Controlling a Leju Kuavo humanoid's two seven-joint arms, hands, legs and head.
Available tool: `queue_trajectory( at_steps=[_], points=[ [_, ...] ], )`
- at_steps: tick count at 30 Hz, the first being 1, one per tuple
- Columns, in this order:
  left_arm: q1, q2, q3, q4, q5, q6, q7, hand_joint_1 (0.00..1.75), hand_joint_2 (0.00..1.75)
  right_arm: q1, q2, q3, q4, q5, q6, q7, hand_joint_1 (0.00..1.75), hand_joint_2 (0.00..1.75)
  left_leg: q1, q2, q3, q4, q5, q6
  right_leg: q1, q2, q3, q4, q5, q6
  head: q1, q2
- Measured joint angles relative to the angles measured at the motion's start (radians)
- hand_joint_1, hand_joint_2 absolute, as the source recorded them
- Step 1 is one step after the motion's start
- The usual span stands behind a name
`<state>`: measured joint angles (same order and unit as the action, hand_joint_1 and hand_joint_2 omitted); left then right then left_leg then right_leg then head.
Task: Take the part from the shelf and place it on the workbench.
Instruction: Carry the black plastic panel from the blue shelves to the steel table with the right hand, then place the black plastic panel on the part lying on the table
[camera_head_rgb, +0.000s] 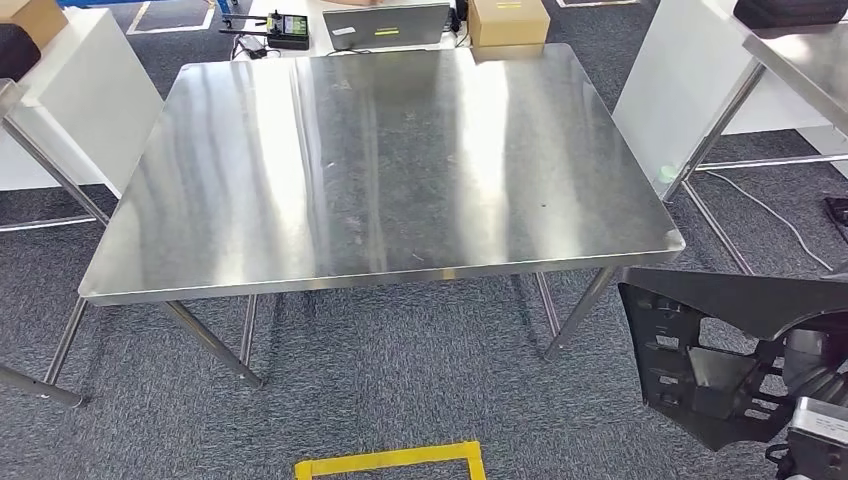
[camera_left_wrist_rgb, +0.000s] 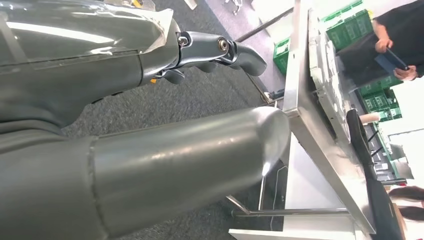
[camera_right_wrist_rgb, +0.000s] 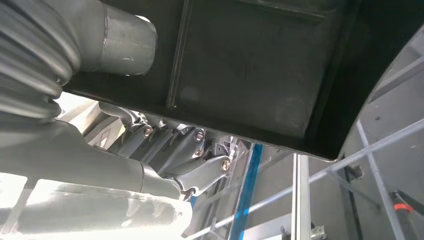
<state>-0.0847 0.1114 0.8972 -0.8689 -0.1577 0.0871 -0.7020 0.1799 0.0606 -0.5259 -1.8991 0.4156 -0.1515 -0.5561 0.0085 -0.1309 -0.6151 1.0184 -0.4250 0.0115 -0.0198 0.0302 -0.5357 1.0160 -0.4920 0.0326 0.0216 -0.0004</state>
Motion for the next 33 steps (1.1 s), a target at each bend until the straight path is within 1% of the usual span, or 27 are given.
queue_trajectory(
  at_steps=[2,3,4,5,6,7,8,9,11,13,15,16,17,18,19,20,21,22,23,24,25,26,28,29,30,31,33],
  points=[
    [0.004,0.000,-0.012,-0.008,0.001,0.014,0.000,0.00,0.00,0.001,0.000,0.003,0.000,0.000,-0.005,0.000,1.75,1.75,0.000,0.053,-0.023,0.043,-0.028,-0.010,-0.005,-0.022,0.001,-0.004,0.004,-0.015,-0.002,0.000],
    [0.005,0.000,-0.019,-0.009,0.001,0.023,0.000,0.00,0.00,0.002,0.000,0.004,0.000,0.001,-0.007,0.000,1.75,1.75,0.001,0.087,-0.046,0.094,-0.057,-0.014,-0.005,-0.033,0.001,-0.005,0.004,-0.021,-0.003,0.000],
    [0.006,0.000,-0.028,-0.008,0.006,0.033,0.000,0.00,0.00,0.004,0.000,0.004,0.000,0.001,-0.010,0.000,1.75,1.75,0.002,0.111,-0.079,0.159,-0.090,-0.018,-0.003,-0.045,0.001,-0.005,0.003,-0.026,-0.004,0.000],
    [0.008,-0.001,-0.038,-0.005,0.021,0.045,0.000,0.00,0.00,0.004,0.000,0.004,0.000,0.000,-0.013,0.000,1.75,1.75,0.004,0.120,-0.110,0.221,-0.116,-0.021,-0.001,-0.056,0.000,-0.004,0.003,-0.029,-0.004,0.000],
    [0.012,-0.001,-0.054,0.001,0.049,0.064,0.000,0.00,0.00,0.004,0.000,0.004,0.000,-0.003,-0.016,0.000,1.75,1.75,0.006,0.124,-0.131,0.263,-0.128,-0.024,0.000,-0.068,-0.001,-0.004,0.002,-0.030,-0.004,0.000],
    [0.017,0.002,-0.075,0.011,0.081,0.083,0.001,0.00,0.00,0.004,0.000,0.004,0.000,-0.005,-0.021,0.000,1.75,1.75,0.008,0.127,-0.136,0.272,-0.122,-0.025,0.001,-0.080,-0.001,-0.004,0.001,-0.031,-0.004,0.000],
    [0.021,0.005,-0.097,0.024,0.105,0.098,0.001,0.00,0.00,0.003,-0.002,0.004,0.000,-0.008,-0.024,0.002,1.75,1.75,0.009,0.131,-0.121,0.244,-0.101,-0.025,0.001,-0.091,0.001,-0.004,0.000,-0.031,-0.004,0.000],
    [0.024,0.008,-0.118,0.036,0.115,0.104,0.001,0.00,0.00,0.002,-0.004,0.004,0.000,-0.009,-0.027,0.005,1.75,1.75,0.009,0.140,-0.091,0.189,-0.072,-0.023,0.001,-0.104,0.003,-0.004,-0.002,-0.030,-0.005,0.000],
    [0.018,0.005,-0.124,0.056,0.042,0.078,0.002,0.00,0.00,-0.005,-0.013,0.004,-0.001,-0.005,-0.025,0.024,1.75,1.75,0.005,0.182,-0.024,0.065,-0.030,-0.013,0.008,-0.127,0.009,-0.004,-0.008,-0.022,-0.003,0.000],
    [0.010,-0.004,-0.096,0.079,-0.065,0.050,0.002,0.00,0.00,-0.029,-0.036,0.004,-0.001,0.023,-0.019,0.065,1.75,1.75,-0.003,0.205,0.003,0.012,-0.022,-0.001,0.015,-0.145,0.014,-0.005,-0.013,-0.011,-0.001,0.000],
    [0.009,-0.010,-0.067,0.110,-0.103,0.048,0.002,0.00,0.00,-0.085,-0.087,0.003,0.010,0.075,-0.006,0.150,1.75,1.75,-0.008,0.186,0.000,0.008,-0.018,0.013,0.015,-0.157,0.015,-0.007,-0.013,0.002,-0.001,0.000],
    [0.010,-0.012,-0.060,0.125,-0.100,0.050,0.002,0.00,0.00,-0.135,-0.129,0.001,0.028,0.098,0.010,0.208,1.75,1.75,-0.009,0.176,0.001,0.003,-0.014,0.022,0.014,-0.149,0.012,-0.002,-0.017,0.009,0.000,0.000],
    [0.010,-0.014,-0.056,0.138,-0.093,0.055,0.002,0.00,0.00,-0.200,-0.189,-0.003,0.063,0.115,0.037,0.271,1.75,1.75,-0.008,0.167,0.002,-0.002,-0.009,0.031,0.011,-0.128,0.003,0.017,-0.028,0.011,0.001,0.000],
    [0.009,-0.017,-0.055,0.152,-0.083,0.060,0.002,0.00,0.00,-0.288,-0.265,-0.005,0.115,0.132,0.070,0.331,1.75,1.75,-0.007,0.159,0.002,-0.006,-0.003,0.039,0.009,-0.100,-0.018,0.057,-0.049,0.011,0.003,0.000],
    [0.007,-0.020,-0.057,0.166,-0.072,0.066,0.002,0.00,0.00,-0.395,-0.347,-0.002,0.186,0.152,0.106,0.381,1.75,1.75,-0.010,0.151,-0.001,-0.007,0.000,0.045,0.006,-0.069,-0.049,0.117,-0.076,0.006,0.005,0.000],
    [0.004,-0.023,-0.059,0.181,-0.063,0.071,0.002,0.00,0.00,-0.518,-0.433,0.010,0.271,0.178,0.138,0.422,1.75,1.75,-0.013,0.142,-0.006,-0.007,0.004,0.050,0.004,-0.051,-0.086,0.189,-0.104,0.002,0.007,0.000],
    [0.001,-0.026,-0.063,0.194,-0.056,0.075,0.002,0.00,0.00,-0.642,-0.510,0.030,0.357,0.202,0.162,0.449,1.75,1.75,-0.017,0.131,-0.011,-0.006,0.008,0.053,0.004,-0.041,-0.118,0.250,-0.123,0.001,0.008,0.000],
    [-0.001,-0.028,-0.067,0.206,-0.052,0.078,0.002,0.00,0.00,-0.750,-0.577,0.055,0.435,0.221,0.177,0.464,1.75,1.75,-0.019,0.117,-0.015,-0.006,0.011,0.056,0.005,-0.037,-0.135,0.282,-0.127,0.005,0.008,0.000],
    [-0.003,-0.030,-0.070,0.215,-0.050,0.080,0.002,0.00,0.00,-0.838,-0.632,0.080,0.500,0.231,0.185,0.471,1.75,1.75,-0.019,0.099,-0.016,-0.005,0.014,0.056,0.005,-0.034,-0.132,0.274,-0.113,0.014,0.008,0.000],
    [-0.003,-0.032,-0.073,0.222,-0.048,0.082,0.002,0.00,0.00,-0.900,-0.675,0.101,0.551,0.234,0.189,0.475,1.75,1.75,-0.017,0.080,-0.016,-0.004,0.016,0.055,0.003,-0.028,-0.110,0.226,-0.084,0.025,0.008,0.000],
    [-0.004,-0.033,-0.074,0.229,-0.046,0.084,0.002,0.00,0.00,-0.945,-0.710,0.119,0.592,0.233,0.192,0.479,1.75,1.75,-0.014,0.059,-0.017,-0.003,0.017,0.052,-0.001,-0.011,-0.077,0.153,-0.047,0.037,0.009,0.000],
    [-0.004,-0.033,-0.076,0.234,-0.044,0.086,0.002,0.00,0.00,-0.980,-0.736,0.133,0.627,0.231,0.191,0.482,1.75,1.75,-0.012,0.040,-0.020,0.000,0.020,0.048,-0.006,0.016,-0.049,0.083,-0.018,0.045,0.009,0.000],
    [-0.005,-0.033,-0.079,0.243,-0.040,0.088,0.002,0.00,0.00,-1.015,-0.773,0.153,0.673,0.225,0.185,0.489,1.75,1.75,-0.009,0.004,-0.036,0.002,0.028,0.035,-0.010,0.055,-0.019,0.002,0.006,0.044,0.009,0.000],
    [-0.003,-0.033,-0.081,0.246,-0.039,0.087,0.002,0.00,0.00,-1.023,-0.784,0.162,0.687,0.223,0.182,0.490,1.75,1.75,-0.008,-0.011,-0.044,0.002,0.034,0.028,-0.008,0.056,-0.017,-0.004,0.004,0.037,0.008,0.000],
    [-0.001,-0.032,-0.083,0.249,-0.038,0.087,0.002,0.00,0.00,-1.028,-0.791,0.170,0.697,0.223,0.179,0.491,1.75,1.75,-0.006,-0.024,-0.051,0.000,0.039,0.021,-0.010,0.043,-0.016,-0.005,0.004,0.031,0.008,0.000],
    [0.000,-0.032,-0.084,0.251,-0.037,0.087,0.002,0.00,0.00,-1.032,-0.796,0.177,0.706,0.223,0.178,0.492,1.75,1.75,-0.008,-0.014,-0.056,0.002,0.039,0.016,-0.012,0.030,-0.015,-0.007,0.006,0.027,0.007,0.000],
    [-0.001,-0.029,-0.085,0.254,-0.036,0.086,0.002,0.00,0.00,-1.041,-0.806,0.186,0.717,0.223,0.176,0.492,1.75,1.75,-0.013,0.050,-0.082,0.050,0.013,0.006,-0.017,0.002,-0.008,-0.010,0.007,0.013,0.001,0.000]
  ],
)
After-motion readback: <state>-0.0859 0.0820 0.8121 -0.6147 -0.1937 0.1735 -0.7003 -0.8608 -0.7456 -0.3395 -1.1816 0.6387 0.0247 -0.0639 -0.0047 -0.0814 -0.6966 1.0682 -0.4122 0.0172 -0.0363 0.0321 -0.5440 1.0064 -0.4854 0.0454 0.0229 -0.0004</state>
